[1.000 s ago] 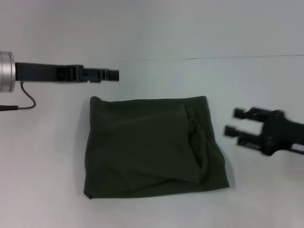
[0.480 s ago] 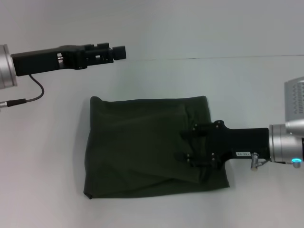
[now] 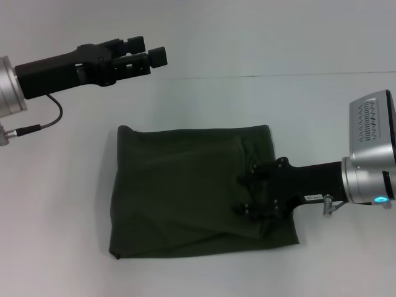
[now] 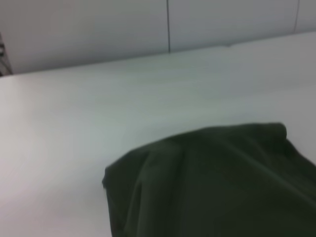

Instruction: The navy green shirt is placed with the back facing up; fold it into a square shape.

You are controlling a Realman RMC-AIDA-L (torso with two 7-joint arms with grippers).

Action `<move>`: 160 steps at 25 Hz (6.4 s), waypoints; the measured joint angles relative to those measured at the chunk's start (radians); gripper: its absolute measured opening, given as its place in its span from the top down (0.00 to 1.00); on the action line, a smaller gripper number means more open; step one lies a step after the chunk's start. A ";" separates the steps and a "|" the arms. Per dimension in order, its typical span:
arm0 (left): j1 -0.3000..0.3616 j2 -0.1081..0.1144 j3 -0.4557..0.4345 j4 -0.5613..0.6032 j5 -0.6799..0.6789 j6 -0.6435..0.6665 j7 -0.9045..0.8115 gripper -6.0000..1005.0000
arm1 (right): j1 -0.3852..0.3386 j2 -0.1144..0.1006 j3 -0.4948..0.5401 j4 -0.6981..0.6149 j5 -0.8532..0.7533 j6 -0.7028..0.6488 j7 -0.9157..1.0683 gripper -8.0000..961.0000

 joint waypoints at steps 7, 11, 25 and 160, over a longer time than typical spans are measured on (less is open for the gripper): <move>0.001 -0.002 0.000 0.004 -0.002 -0.004 0.004 0.12 | -0.014 -0.008 -0.003 -0.087 -0.087 -0.017 0.053 0.33; -0.001 -0.002 0.000 0.004 -0.003 -0.013 0.006 0.12 | -0.019 -0.019 0.007 -0.140 -0.094 -0.043 0.086 0.33; 0.037 -0.019 0.000 -0.002 -0.004 -0.009 0.113 0.12 | 0.115 0.023 -0.187 -0.052 -0.014 -0.042 0.097 0.33; 0.101 -0.053 0.046 -0.002 0.005 0.051 0.305 0.12 | -0.076 -0.028 0.242 -0.262 -0.042 -0.159 0.519 0.33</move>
